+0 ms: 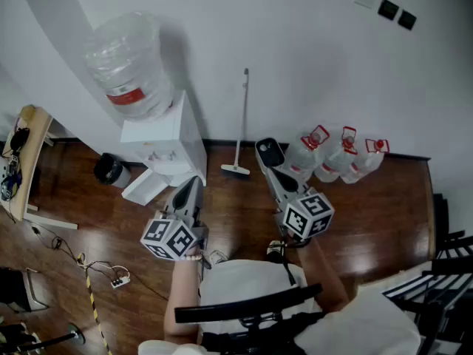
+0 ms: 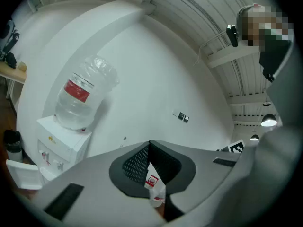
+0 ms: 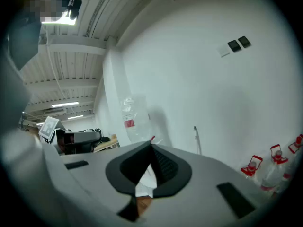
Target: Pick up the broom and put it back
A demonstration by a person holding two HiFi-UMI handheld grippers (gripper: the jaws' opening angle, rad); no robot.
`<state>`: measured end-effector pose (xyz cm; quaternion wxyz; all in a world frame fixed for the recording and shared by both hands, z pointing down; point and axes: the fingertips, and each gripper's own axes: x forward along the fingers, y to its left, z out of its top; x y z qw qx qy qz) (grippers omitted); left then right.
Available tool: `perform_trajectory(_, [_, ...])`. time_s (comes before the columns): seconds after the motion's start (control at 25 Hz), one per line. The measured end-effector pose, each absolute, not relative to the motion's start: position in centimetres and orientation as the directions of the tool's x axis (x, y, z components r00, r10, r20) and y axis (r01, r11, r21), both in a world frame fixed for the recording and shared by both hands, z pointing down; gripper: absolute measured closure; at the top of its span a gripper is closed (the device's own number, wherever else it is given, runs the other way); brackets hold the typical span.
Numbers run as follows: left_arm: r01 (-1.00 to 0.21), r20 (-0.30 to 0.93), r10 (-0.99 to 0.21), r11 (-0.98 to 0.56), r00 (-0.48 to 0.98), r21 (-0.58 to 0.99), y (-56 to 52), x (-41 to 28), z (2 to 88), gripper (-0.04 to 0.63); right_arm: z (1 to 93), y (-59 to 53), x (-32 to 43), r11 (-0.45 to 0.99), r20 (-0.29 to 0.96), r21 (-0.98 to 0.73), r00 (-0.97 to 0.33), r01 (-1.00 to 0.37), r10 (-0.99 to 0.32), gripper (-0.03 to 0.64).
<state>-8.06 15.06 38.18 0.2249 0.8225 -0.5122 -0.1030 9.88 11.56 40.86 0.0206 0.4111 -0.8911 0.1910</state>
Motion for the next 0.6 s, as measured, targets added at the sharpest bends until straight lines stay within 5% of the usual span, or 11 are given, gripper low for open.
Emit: perform_trajectory(0.6, [-0.797,0.085,-0.886,-0.363,0.455,0.483,15.3,-10.7,39.7,0.600,42.1,11.5,8.1,0.554,0.223,-0.340,-0.638,-0.760,-0.737,0.606])
